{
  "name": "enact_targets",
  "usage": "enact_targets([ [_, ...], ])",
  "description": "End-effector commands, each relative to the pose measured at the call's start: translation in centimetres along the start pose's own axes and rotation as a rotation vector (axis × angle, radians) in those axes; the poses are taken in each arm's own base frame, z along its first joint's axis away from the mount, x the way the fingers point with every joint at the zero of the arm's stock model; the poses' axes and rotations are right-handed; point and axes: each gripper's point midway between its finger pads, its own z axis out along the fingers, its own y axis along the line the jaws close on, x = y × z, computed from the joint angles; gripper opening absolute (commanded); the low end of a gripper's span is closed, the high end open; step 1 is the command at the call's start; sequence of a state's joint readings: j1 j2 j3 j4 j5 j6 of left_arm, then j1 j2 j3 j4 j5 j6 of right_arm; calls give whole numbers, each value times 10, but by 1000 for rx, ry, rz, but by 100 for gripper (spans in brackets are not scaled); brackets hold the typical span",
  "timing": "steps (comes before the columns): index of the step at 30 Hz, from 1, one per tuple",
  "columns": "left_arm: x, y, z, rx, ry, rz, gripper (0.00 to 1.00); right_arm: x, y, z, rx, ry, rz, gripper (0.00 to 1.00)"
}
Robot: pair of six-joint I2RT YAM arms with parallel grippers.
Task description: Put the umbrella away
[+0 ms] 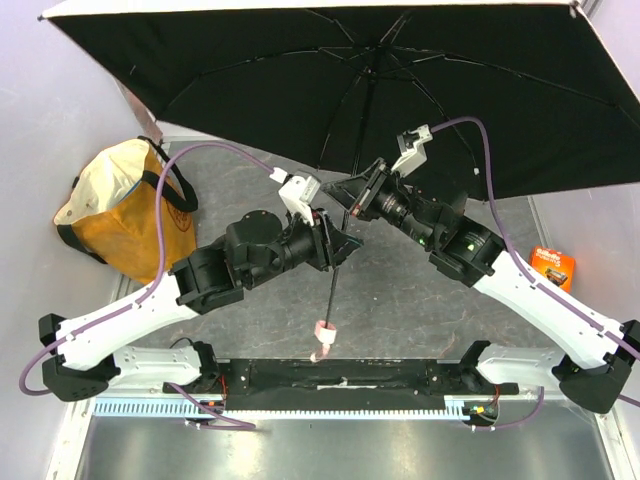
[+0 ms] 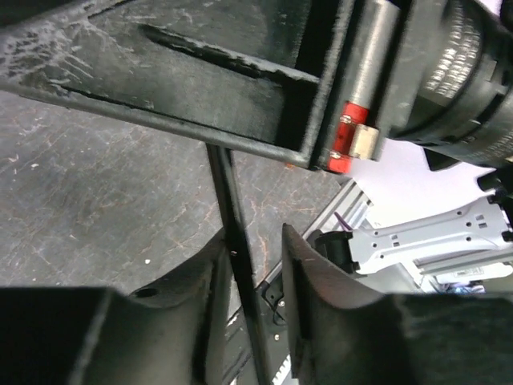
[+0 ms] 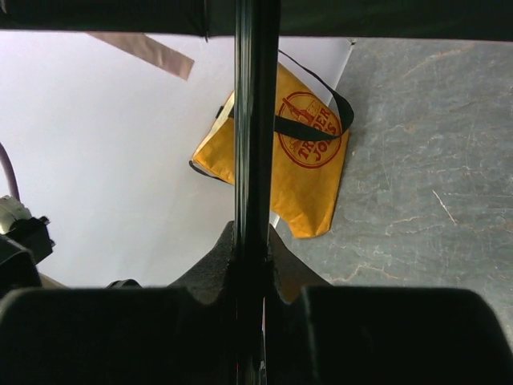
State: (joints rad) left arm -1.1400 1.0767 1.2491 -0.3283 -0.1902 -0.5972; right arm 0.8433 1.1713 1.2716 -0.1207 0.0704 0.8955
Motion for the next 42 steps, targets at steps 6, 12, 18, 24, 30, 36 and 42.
enact_targets([
  [6, -18, -13, 4, 52, -45, -38, 2, -39, 46, -29, -132, -117, -35, 0],
  [12, -20, -33, -5, 214, -65, -143, 2, -63, 49, -38, -126, -220, -19, 46],
  [18, -23, -52, -13, 343, -75, -224, 2, -102, 60, -39, -167, -370, 51, 68],
  [24, -21, -64, -19, 422, -69, -279, 2, -132, 68, -47, -263, -514, 157, 70],
  [30, -18, -60, -21, 417, -72, -297, 2, -159, 48, -49, -242, -628, 226, 75],
  [36, -18, -59, -23, 415, -83, -294, 2, -184, 11, -49, -155, -725, 329, 75],
  [42, -18, -58, -22, 414, -82, -283, 2, -197, -1, -38, -83, -732, 337, 72],
])
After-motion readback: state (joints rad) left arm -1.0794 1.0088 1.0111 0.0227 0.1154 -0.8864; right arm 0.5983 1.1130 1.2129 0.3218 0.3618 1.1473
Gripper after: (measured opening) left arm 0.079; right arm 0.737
